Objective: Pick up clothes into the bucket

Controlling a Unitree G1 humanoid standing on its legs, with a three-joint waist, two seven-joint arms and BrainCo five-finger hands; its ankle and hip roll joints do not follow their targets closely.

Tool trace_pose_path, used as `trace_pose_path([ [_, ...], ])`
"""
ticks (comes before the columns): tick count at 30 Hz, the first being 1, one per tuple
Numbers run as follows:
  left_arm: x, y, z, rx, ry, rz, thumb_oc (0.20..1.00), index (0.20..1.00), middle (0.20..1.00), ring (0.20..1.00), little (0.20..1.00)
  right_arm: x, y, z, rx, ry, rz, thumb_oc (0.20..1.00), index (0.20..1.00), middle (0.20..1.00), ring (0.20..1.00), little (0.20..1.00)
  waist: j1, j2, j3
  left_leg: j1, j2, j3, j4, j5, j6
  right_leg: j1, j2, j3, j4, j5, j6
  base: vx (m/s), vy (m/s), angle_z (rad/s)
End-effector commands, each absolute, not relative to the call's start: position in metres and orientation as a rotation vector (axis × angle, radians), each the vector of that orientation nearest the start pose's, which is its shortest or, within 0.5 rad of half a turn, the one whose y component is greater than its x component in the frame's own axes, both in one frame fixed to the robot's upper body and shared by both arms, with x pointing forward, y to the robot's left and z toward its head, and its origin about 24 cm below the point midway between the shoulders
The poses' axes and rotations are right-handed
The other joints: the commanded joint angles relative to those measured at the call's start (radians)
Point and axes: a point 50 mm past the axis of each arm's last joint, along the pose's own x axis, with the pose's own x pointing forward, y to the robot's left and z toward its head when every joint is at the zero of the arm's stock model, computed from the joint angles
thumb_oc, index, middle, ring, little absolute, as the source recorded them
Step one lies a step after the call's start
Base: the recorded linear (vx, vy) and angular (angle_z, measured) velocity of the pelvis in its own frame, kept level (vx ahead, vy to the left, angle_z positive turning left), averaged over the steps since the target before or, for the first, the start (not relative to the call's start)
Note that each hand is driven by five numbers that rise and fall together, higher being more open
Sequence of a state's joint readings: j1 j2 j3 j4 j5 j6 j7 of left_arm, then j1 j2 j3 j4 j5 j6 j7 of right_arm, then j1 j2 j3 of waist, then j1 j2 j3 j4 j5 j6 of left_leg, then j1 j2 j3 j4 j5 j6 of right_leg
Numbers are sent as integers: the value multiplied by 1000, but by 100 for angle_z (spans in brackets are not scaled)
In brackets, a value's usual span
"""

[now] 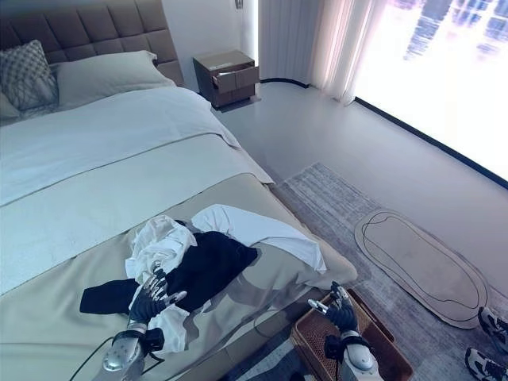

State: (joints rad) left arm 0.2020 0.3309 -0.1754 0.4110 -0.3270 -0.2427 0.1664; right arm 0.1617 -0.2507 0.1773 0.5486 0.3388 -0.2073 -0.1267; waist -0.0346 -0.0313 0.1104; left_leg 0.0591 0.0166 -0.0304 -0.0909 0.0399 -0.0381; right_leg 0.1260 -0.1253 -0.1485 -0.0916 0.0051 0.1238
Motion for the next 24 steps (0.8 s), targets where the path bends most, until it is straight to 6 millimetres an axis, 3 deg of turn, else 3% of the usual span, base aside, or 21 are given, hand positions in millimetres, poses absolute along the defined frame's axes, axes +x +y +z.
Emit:
trace_pose_path([
  [1, 189, 224, -43, 116, 282, 150, 1000, 1000, 1000, 1000, 1000, 186, -199, -70, 9, 410, -117, 1000, 1000, 1000, 1000, 1000, 27, -37, 7, 28, 26, 20, 4, -44, -5, -41, -53, -19, 36, 43, 32, 0, 0, 0],
  [15, 184, 231, -44, 188, 295, 149, 1000, 1000, 1000, 1000, 1000, 190, -201, -62, -14, 377, -82, 1000, 1000, 1000, 1000, 1000, 43, -54, 30, -5, 38, 7, 4, -33, -7, -63, -46, -34, 35, 43, 33, 2, -4, 2],
  [24, 200, 238, -29, 320, 223, 140, 1000, 1000, 1000, 1000, 1000, 207, -203, -50, -28, 314, -78, 1000, 1000, 1000, 1000, 1000, 61, -65, 95, -132, 36, -18, 41, -13, -6, -154, -50, -55, 52, 53, 35, -67, -4, 8],
])
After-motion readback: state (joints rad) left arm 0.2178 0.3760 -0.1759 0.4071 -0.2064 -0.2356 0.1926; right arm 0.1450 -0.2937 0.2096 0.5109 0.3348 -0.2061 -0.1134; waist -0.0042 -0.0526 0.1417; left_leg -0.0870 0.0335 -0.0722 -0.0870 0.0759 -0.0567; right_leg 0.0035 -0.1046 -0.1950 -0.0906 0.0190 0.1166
